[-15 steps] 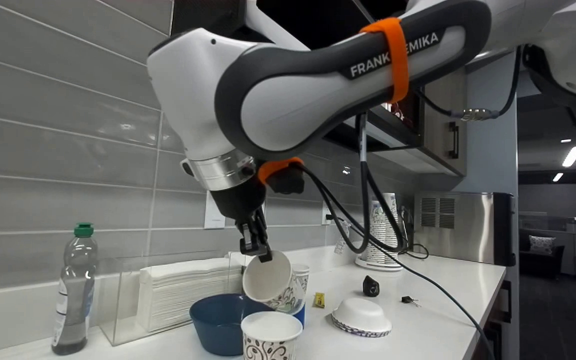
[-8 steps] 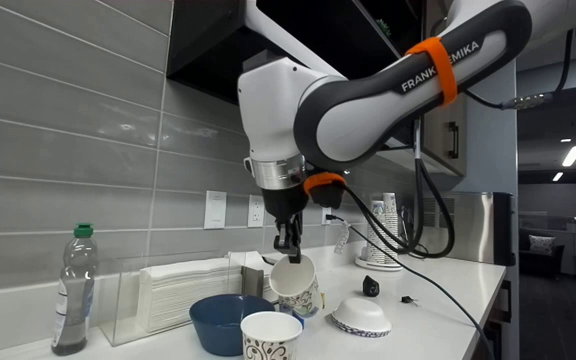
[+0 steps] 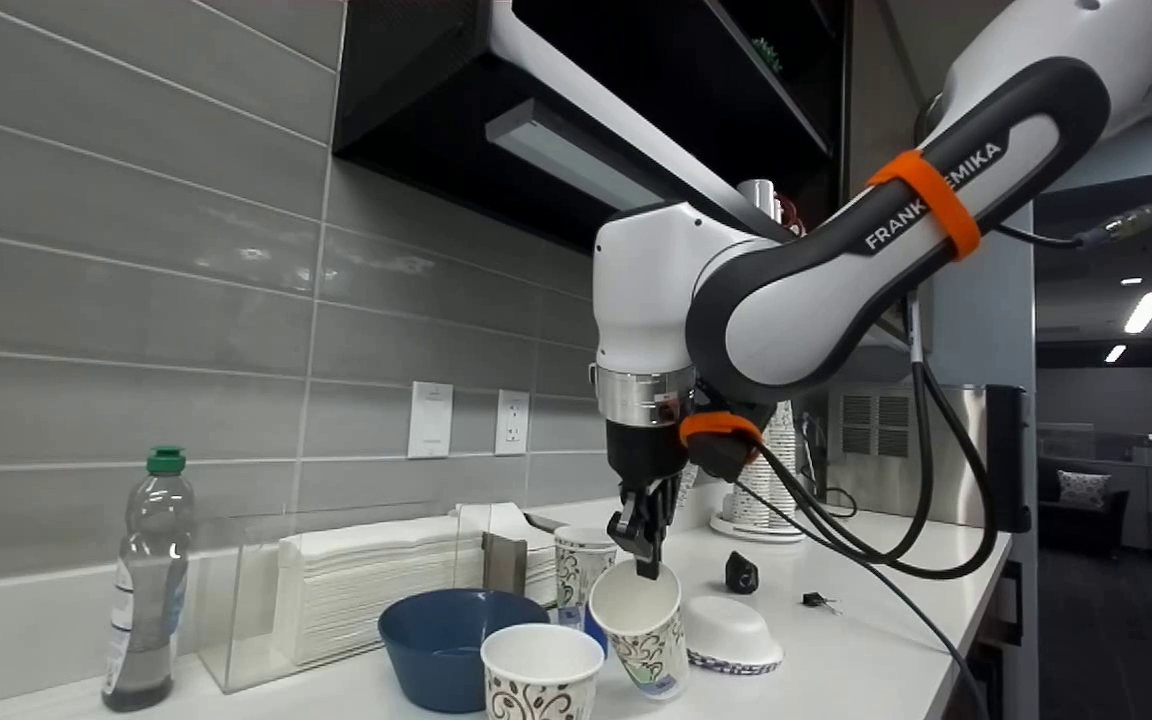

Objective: Pour the contents in the coffee cup on the right into the coffee cup on the left.

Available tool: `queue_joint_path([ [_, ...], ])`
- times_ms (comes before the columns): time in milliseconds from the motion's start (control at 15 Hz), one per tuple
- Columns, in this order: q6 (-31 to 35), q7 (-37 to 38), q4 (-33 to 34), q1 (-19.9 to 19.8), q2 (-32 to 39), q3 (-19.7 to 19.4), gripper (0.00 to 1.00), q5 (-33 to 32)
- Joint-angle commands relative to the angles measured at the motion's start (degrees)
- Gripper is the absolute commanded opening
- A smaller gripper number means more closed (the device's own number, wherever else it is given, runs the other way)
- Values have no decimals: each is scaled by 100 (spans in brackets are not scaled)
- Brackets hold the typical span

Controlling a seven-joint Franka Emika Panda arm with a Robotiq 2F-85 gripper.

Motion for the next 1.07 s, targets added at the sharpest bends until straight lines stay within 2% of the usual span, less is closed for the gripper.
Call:
queue_joint_path([
  [0,-1,14,-10,64,-20,-51,1,23],
  [200,117,-135,-30,-33,12,-112,1,232],
  [333,464,-325,-114,-175,-4,-206,1,636],
  [667,1096,-1350,-73,-618,-74,-416,1,2551],
  [800,995,-1740,-19,-738,-13,-450,1,3167],
  [1000,740,-2036,-47,-802,88,-477,1,3578],
])
